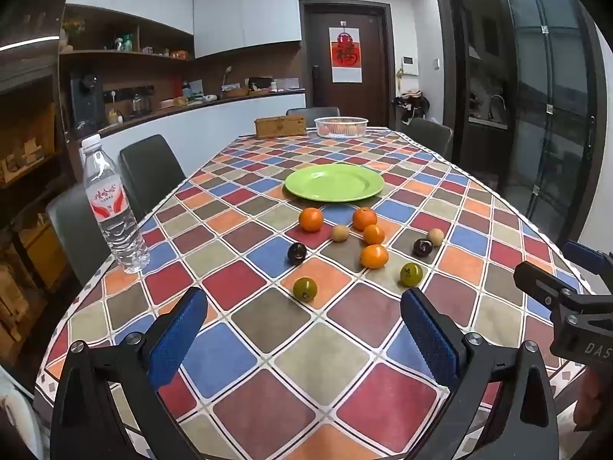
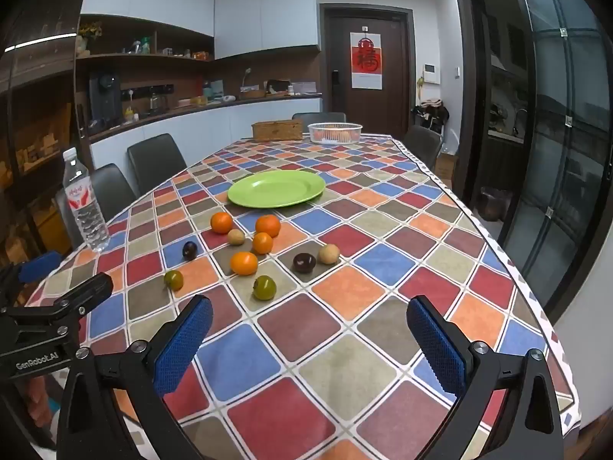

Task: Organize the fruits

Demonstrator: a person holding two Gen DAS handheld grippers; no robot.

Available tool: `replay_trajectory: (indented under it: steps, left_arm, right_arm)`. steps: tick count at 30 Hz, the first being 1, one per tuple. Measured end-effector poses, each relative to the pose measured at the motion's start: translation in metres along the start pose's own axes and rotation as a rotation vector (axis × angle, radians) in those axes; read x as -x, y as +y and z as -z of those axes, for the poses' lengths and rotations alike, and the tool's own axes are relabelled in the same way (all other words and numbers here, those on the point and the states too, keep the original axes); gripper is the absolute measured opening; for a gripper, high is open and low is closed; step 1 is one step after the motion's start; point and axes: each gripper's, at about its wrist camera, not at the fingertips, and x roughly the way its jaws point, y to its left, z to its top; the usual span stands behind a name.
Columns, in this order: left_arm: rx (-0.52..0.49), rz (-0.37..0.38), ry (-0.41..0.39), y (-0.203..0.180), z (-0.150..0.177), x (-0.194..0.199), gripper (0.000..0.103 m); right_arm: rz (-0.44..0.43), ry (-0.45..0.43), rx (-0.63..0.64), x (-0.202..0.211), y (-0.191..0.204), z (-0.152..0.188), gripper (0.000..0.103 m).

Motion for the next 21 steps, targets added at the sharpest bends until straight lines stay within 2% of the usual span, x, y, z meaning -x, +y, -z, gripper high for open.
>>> replay_trajectory:
  steps: [8,21]
  left_arm:
    - [-0.008,-0.010,0.018,-0.0002,0.0007,-0.0009,0.103]
    - [-0.009,-0.014,0.003,-0.0021,0.0004,0.0023,0.103]
  right_arm:
    - [0.000,-0.003,-0.002,0.0005,0.0000,0.0000,0.102]
    - [-0.001,-0.001,-0.003,0.0014,-0.0005,-0.0002,0.102]
